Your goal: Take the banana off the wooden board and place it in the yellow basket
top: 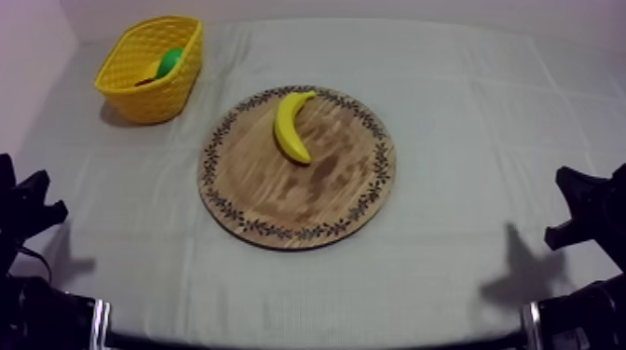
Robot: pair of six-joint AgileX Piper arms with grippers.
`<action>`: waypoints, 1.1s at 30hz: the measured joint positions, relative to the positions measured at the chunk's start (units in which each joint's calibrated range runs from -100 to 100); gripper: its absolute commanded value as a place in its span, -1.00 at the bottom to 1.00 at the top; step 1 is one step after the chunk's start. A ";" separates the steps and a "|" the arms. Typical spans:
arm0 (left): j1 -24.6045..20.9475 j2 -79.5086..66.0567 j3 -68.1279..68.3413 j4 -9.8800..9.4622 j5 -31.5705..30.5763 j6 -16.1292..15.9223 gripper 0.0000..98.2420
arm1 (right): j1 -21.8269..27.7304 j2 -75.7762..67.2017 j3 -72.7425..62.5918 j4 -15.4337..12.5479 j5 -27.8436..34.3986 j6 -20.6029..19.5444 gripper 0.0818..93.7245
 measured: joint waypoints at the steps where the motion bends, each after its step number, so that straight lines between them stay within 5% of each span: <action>1: 0.00 0.00 0.00 0.00 0.00 0.00 -1.00 | 0.00 0.00 0.00 0.00 0.00 0.00 -0.99; 9: 2.61 -0.09 2.54 0.41 -7.78 -0.29 -1.00 | 0.00 0.00 0.00 0.00 0.10 0.00 -0.99; 29: 3.03 -0.03 1.04 0.17 -4.34 0.86 -1.00 | 0.00 0.00 0.00 0.00 0.04 0.00 -0.99; 33: 3.70 0.19 -0.28 -1.07 -2.74 1.75 -1.00 | 0.00 0.00 0.00 0.00 0.04 0.00 -0.99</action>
